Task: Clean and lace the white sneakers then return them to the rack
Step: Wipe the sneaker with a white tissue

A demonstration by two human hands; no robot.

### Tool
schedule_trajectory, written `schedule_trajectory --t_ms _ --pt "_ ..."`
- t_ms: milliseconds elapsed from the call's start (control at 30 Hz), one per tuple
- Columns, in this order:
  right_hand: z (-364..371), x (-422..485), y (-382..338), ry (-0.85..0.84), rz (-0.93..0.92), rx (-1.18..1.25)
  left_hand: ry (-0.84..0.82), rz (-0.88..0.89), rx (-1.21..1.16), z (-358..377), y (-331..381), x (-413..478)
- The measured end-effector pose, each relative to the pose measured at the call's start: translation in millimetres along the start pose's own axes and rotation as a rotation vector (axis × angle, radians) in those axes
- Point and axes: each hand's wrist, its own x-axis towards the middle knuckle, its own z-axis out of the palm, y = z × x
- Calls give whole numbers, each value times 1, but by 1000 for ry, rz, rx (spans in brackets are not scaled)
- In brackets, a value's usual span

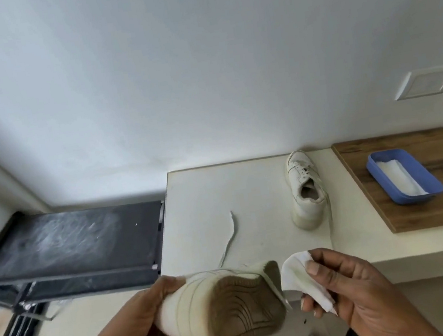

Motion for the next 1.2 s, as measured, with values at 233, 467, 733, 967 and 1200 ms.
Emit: schedule_trajectory --t_ms 233,467,733,967,1200 --pt "12 -37 -5 -25 -66 -135 65 45 16 13 -45 -19" --pt "9 -49 -10 20 -106 -135 147 140 85 16 -12 -17" --pt "8 -50 -10 56 -118 -131 7 163 64 33 -26 -42" --pt "12 -56 -9 138 -279 -602 138 379 203 43 -25 -70" --pt "-6 -33 31 323 87 -117 115 386 179 32 -21 -78"
